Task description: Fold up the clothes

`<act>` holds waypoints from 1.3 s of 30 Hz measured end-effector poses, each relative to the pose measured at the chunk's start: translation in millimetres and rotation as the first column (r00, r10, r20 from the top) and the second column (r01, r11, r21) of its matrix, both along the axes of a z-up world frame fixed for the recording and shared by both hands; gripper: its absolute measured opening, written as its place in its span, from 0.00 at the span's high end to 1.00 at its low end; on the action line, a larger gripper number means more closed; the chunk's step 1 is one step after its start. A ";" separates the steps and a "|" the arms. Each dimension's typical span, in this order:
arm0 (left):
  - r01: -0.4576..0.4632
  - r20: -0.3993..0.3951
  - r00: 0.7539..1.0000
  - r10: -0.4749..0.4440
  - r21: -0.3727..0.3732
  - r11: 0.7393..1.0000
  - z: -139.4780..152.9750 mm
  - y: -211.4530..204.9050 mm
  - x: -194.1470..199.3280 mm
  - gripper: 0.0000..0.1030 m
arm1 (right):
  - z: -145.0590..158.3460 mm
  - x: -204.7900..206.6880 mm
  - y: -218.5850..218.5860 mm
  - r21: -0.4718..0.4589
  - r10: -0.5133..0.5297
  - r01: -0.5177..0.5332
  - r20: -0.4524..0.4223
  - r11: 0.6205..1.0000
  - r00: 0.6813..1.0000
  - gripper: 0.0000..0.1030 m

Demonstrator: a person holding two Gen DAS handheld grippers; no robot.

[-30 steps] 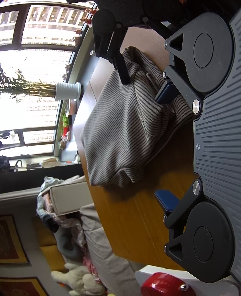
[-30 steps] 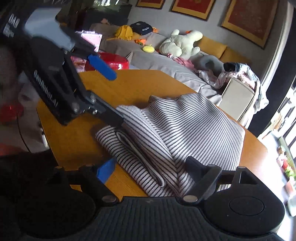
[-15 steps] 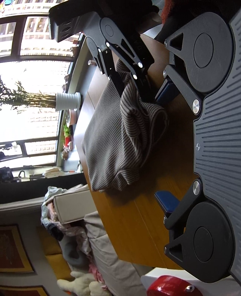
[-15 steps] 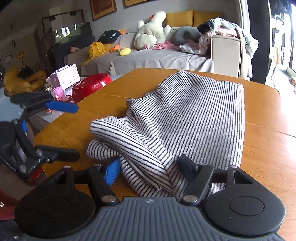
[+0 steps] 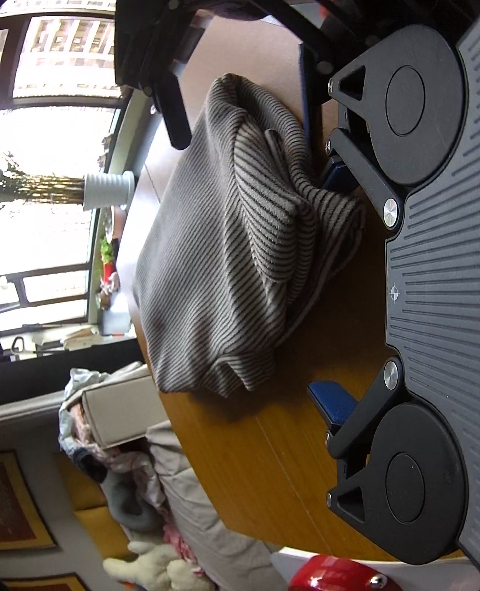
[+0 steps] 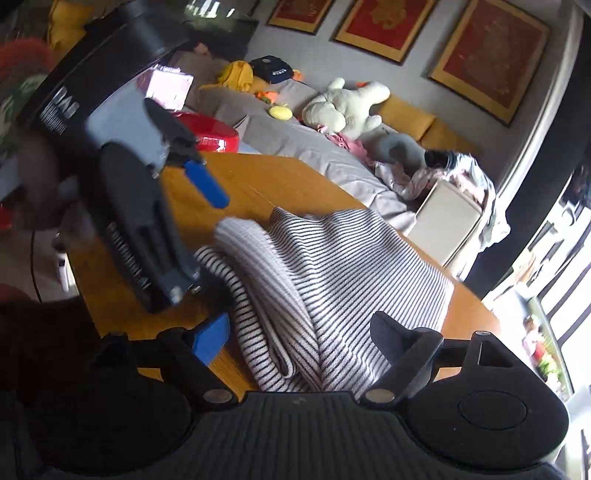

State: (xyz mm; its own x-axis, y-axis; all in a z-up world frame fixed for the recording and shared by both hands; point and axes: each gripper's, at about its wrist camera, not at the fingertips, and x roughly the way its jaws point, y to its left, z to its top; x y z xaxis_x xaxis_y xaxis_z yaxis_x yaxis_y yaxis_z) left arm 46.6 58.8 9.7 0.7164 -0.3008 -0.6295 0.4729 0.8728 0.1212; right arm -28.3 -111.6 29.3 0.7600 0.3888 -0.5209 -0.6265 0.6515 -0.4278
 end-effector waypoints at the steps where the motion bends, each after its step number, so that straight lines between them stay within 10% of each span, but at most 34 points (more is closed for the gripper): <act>1: -0.007 0.006 1.000 0.007 -0.015 1.000 3.1 0.7 0.8 0.00 | -0.8 1.1 2.3 -0.002 -0.001 0.001 -0.006 1.000 1.000 0.18; 7: -0.025 0.014 1.000 0.026 -0.077 0.997 19.7 0.1 8.0 0.00 | -21.2 8.9 24.7 -0.112 -0.013 0.024 0.099 0.993 0.995 0.21; 9: -0.009 0.027 1.000 0.012 -0.084 0.996 25.3 3.5 4.2 0.00 | -18.5 20.9 20.9 -0.116 -0.040 0.050 0.085 0.992 0.996 0.60; 11: 0.010 0.044 0.999 -0.005 -0.116 0.993 34.2 13.7 -1.8 0.00 | -1.3 30.5 5.9 -0.030 -0.072 0.072 0.030 0.997 0.997 0.66; 19: -0.046 0.055 0.997 0.061 -0.238 0.970 51.8 57.7 7.3 0.00 | 27.4 48.7 -34.3 0.130 -0.146 0.162 -0.130 0.978 0.981 0.69; 24: 0.132 0.072 0.990 -0.125 -0.110 0.985 32.5 17.5 -10.7 0.00 | 32.8 54.1 -39.1 0.202 -0.119 0.160 -0.201 0.966 0.972 0.69; 28: 0.128 0.099 0.987 -0.129 0.013 0.992 14.3 -14.4 -10.4 0.00 | 43.0 39.2 -31.8 0.139 -0.063 0.081 -0.130 0.987 0.990 0.70; 36: 0.040 0.057 0.998 -0.032 -0.145 0.989 32.2 2.0 10.6 0.00 | 9.4 -0.6 -3.8 -0.079 -0.008 0.016 0.104 0.997 0.995 0.39; 39: 0.052 0.052 0.998 -0.045 -0.128 0.990 33.4 10.1 4.7 0.00 | 10.3 -1.5 -6.9 -0.047 -0.019 0.023 0.086 0.999 0.996 0.70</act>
